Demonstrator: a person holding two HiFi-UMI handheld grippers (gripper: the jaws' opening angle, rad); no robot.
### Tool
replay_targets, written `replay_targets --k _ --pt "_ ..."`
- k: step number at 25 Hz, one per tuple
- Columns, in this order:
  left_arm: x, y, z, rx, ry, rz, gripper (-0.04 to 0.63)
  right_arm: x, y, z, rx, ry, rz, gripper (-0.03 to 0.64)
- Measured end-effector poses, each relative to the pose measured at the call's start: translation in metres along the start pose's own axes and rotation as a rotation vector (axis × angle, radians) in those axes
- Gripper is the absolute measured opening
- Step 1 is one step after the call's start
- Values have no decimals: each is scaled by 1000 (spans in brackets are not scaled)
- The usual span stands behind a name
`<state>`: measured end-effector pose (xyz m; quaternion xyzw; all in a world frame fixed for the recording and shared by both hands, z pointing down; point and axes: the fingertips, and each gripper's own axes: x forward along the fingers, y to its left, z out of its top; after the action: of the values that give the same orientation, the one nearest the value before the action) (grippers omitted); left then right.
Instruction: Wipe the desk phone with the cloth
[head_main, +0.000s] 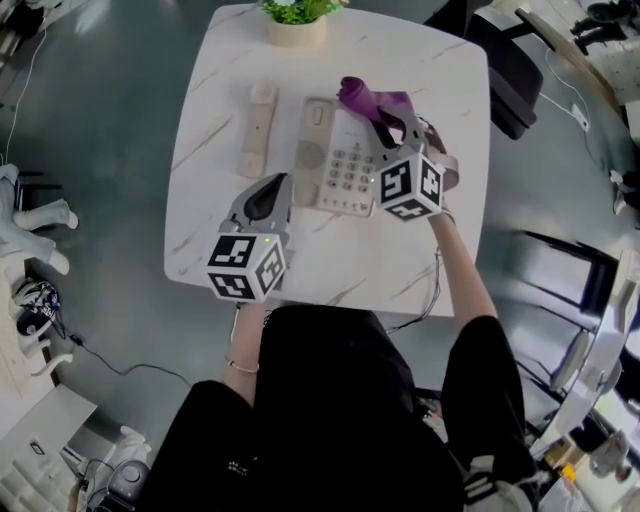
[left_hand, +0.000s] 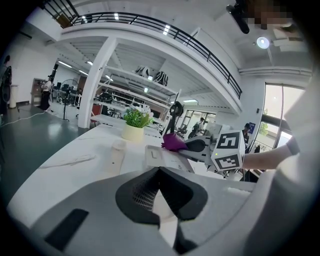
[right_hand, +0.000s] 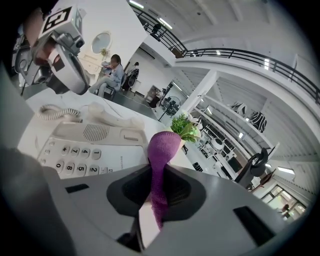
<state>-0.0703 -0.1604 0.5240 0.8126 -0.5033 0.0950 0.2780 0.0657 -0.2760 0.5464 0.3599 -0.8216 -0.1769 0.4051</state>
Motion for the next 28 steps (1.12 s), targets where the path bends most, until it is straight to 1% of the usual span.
replay_targets --k 17,28 --pt "-7 -8 -7 24 4 -16 -3 -13 25 -2 33 21 84 37" --pt "-9 -11 -8 36 9 -19 -3 -23 42 -3 50 28 165 37"
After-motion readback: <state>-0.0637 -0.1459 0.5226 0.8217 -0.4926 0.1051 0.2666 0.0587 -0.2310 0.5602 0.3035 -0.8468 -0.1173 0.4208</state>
